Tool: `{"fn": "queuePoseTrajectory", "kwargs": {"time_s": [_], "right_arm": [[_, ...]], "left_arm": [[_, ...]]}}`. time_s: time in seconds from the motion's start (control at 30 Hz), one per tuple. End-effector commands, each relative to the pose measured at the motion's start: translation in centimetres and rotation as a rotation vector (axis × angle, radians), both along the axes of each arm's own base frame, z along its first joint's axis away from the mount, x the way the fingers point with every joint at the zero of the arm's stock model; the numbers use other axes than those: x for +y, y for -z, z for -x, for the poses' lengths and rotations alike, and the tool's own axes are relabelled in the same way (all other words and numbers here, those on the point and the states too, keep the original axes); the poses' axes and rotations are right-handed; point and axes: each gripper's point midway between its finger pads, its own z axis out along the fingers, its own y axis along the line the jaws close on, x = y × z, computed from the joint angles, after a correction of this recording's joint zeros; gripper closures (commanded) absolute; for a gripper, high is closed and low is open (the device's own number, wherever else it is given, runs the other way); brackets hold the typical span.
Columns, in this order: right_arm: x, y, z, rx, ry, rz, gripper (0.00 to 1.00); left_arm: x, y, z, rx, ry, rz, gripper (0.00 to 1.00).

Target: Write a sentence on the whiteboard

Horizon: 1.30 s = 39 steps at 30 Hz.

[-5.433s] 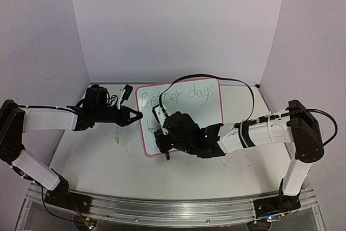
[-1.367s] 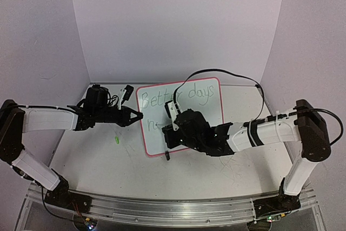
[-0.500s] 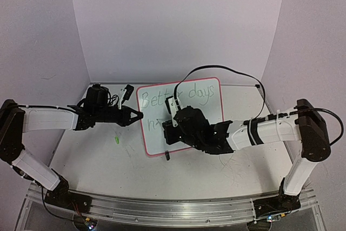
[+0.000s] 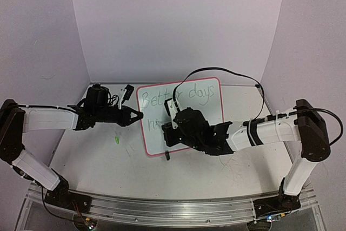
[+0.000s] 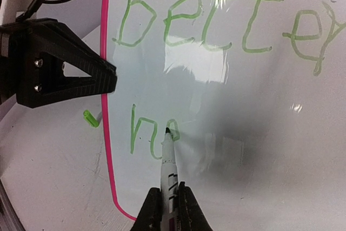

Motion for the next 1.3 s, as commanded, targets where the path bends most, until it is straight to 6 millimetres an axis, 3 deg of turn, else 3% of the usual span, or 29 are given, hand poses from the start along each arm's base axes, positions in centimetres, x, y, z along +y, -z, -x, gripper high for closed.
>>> {"fn": "queuePoseTrajectory", "kwargs": {"time_s": [0.0, 0.37, 0.5, 0.63, 0.7, 0.87, 1.27], "right_arm": [[-0.5, 1.1, 0.4, 0.028, 0.005, 0.009, 1.00], [-2.4, 1.7, 0.5, 0.034, 0.068, 0.032, 1.00], [-3.1, 0.2, -0.2, -0.004, 0.115, 0.019, 1.00], [-2.4, -2.7, 0.1, -0.061, 0.066, -0.062, 1.00], [-2.4, -3.3, 0.4, -0.066, 0.050, -0.090, 1.00], [-2.3, -1.8, 0.2, -0.034, 0.048, -0.075, 1.00], [-3.2, -1.3, -1.4, -0.024, 0.119, -0.062, 1.00]], "left_arm": [[0.5, 1.1, -1.2, -0.050, -0.041, -0.092, 1.00], [0.5, 1.3, -1.1, -0.046, -0.039, -0.095, 1.00], [0.5, 1.3, -1.1, -0.045, -0.039, -0.096, 1.00], [0.4, 1.4, -1.2, -0.044, -0.039, -0.096, 1.00], [0.5, 1.3, -1.2, -0.045, -0.040, -0.095, 1.00], [0.4, 1.3, -1.1, -0.046, -0.037, -0.095, 1.00], [0.5, 1.2, -1.0, -0.050, -0.039, -0.093, 1.00]]}}
